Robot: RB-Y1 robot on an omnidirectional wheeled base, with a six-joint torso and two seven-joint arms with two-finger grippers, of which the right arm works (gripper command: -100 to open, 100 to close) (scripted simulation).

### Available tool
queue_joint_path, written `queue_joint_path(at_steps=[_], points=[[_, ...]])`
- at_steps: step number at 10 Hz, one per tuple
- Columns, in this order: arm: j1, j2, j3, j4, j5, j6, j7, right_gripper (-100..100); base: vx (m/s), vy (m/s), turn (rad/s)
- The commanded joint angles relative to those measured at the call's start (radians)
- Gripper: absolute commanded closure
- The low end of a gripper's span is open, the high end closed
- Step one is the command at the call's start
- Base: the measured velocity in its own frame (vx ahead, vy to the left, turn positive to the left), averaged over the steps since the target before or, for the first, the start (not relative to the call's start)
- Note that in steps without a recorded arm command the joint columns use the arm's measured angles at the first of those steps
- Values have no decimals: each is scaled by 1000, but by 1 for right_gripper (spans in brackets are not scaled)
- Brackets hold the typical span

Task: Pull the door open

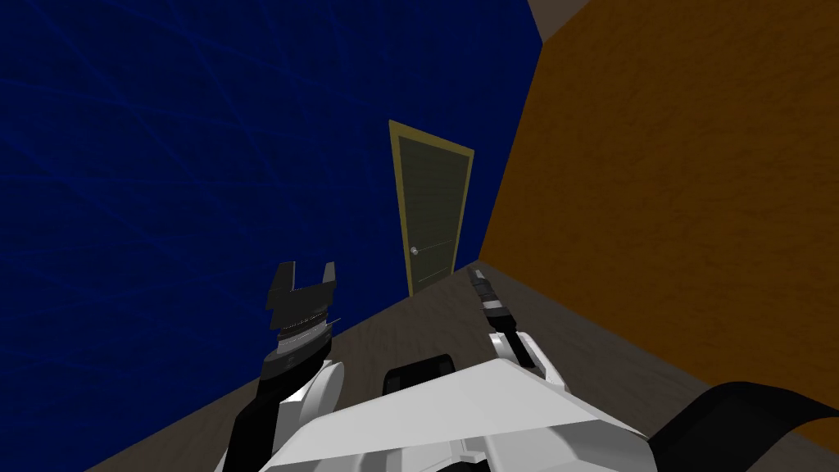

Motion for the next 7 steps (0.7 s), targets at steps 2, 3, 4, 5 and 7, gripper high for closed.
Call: queue_joint_path(at_steps=[2,3,4,5,7], points=[[-9,-6,-24,53,34,-29,37,-100,107,35,92],[-13,-7,-33,75,47,-40,52,-100,98,32,97],[-16,-8,-42,96,61,-52,67,-100,99,34,100],[-20,-8,-51,118,74,-63,81,-100,118,27,101],[-28,-10,-70,160,101,-85,110,-100,110,26,89]])
